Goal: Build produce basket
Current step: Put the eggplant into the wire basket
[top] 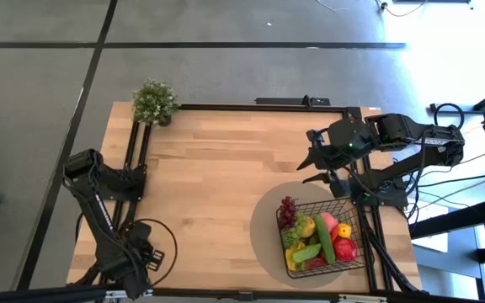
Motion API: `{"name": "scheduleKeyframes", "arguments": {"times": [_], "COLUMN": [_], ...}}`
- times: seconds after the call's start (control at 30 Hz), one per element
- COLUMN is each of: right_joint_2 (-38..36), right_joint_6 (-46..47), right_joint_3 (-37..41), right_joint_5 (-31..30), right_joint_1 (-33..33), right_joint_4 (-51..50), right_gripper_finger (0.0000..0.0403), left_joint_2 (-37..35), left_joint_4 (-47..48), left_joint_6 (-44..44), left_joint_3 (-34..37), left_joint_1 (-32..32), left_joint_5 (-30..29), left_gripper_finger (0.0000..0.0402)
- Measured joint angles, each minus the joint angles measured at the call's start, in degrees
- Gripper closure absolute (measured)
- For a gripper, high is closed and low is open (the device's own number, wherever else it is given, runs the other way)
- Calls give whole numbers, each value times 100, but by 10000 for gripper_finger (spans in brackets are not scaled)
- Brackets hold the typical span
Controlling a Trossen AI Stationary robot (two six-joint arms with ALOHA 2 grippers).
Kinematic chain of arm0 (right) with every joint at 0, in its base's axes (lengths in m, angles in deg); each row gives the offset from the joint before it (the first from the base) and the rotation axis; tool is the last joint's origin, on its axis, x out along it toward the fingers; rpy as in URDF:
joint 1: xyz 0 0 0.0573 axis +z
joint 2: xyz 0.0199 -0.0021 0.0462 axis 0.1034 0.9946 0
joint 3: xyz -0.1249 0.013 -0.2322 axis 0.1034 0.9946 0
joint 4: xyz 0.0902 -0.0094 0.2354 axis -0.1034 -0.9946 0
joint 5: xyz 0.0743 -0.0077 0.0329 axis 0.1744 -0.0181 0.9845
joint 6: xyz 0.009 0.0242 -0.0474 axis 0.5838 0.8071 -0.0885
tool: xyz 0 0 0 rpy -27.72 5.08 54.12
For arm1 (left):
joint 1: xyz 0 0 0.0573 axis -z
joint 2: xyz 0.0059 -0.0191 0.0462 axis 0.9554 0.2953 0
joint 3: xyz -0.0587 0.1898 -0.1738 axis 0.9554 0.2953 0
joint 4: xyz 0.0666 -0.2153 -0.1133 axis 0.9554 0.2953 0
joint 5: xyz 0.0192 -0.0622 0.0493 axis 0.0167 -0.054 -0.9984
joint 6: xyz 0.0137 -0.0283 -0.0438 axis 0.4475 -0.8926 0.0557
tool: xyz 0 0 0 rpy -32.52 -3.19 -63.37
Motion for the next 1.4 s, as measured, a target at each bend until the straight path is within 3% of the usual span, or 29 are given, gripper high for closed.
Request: {"name": "scheduleKeyframes", "arguments": {"times": [0.23,0.43,0.7,1.13,1.4], "right_joint_2": [0,0,0,0,0], "right_joint_6": [274,275,449,432,412], "right_joint_3": [0,0,0,0,0], "right_joint_5": [1,-1,-6,-9,-10], "right_joint_1": [-80,-80,-84,-90,-91], "right_joint_4": [68,303,425,495,510], "right_gripper_finger": [240,240,240,240,240], "left_joint_2": [-2,1,-17,-7,-48], "left_joint_4": [-1368,-1638,-1906,-2483,-1790], "left_joint_6": [91,91,166,1215,1531], "left_joint_3": [845,1285,1475,1530,1229], "left_joint_1": [215,199,213,-137,-497], "left_joint_5": [52,364,492,-337,-324], "left_gripper_finger": [254,254,254,254,254]}}
